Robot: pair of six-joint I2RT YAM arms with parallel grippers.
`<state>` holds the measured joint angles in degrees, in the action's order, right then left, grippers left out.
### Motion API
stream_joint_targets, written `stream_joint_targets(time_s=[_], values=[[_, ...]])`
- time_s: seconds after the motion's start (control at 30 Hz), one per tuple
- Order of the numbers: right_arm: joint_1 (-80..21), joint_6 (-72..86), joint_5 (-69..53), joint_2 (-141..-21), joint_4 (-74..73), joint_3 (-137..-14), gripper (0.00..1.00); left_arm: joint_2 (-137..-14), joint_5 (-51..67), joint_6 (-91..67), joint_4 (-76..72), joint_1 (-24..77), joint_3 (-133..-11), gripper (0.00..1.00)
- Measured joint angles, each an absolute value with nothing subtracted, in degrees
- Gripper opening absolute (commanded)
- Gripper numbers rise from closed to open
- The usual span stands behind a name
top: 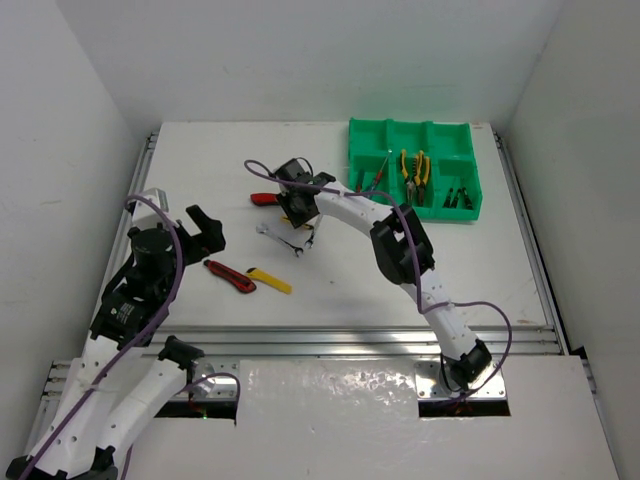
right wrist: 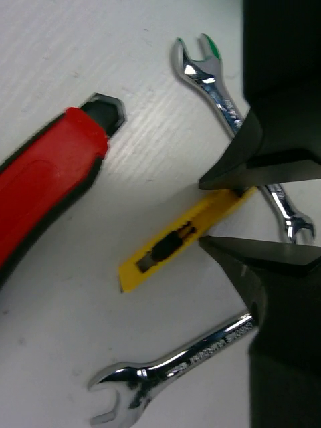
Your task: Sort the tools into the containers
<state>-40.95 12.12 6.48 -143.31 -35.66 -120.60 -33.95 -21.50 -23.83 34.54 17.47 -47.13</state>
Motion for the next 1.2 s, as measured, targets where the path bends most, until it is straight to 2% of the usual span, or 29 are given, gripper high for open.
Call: stream_joint_targets(time_s=[0.1, 0.17, 0.27, 0.37, 0.7, 0.83, 1.03, 1.2], values=[[-40.99, 11.68, 6.44, -143.57, -35.42, -120.53, 0.31, -33.95, -21.34, -23.81, 34.54, 17.47, -47.13, 1.00], [-41.12, 11.33, 6.37, -143.55, -34.83, -120.11, 0.22, -33.82, -21.32, -23.81, 34.54, 17.47, -47.13, 1.00], [-41.39, 11.14, 6.37, -143.17, -33.63, -119.13, 0.13, -33.54, -21.32, -23.81, 34.54, 17.47, -47.13, 1.00], [-41.41, 10.90, 6.37, -142.76, -32.95, -118.34, 0.09, -33.39, -21.30, -23.81, 34.54, 17.47, -47.13, 1.00], [-41.10, 11.81, 2.28, -132.55, -30.63, -105.73, 0.09, -33.08, -21.32, -23.81, 34.52, 17.47, -47.13, 1.00], [-38.50, 12.80, 0.80, -125.91, -29.67, -104.92, 0.11, -33.04, -21.32, -23.81, 34.54, 17.47, -47.13, 1.00], [-26.61, 13.52, 0.03, -124.92, -24.77, -110.65, 0.08, -33.01, -21.32, -23.81, 34.54, 17.47, -47.13, 1.00], [-16.40, 11.75, -0.10, -135.04, -21.67, -122.39, 0.09, -33.06, -21.32, -23.81, 34.54, 17.47, -47.13, 1.00]])
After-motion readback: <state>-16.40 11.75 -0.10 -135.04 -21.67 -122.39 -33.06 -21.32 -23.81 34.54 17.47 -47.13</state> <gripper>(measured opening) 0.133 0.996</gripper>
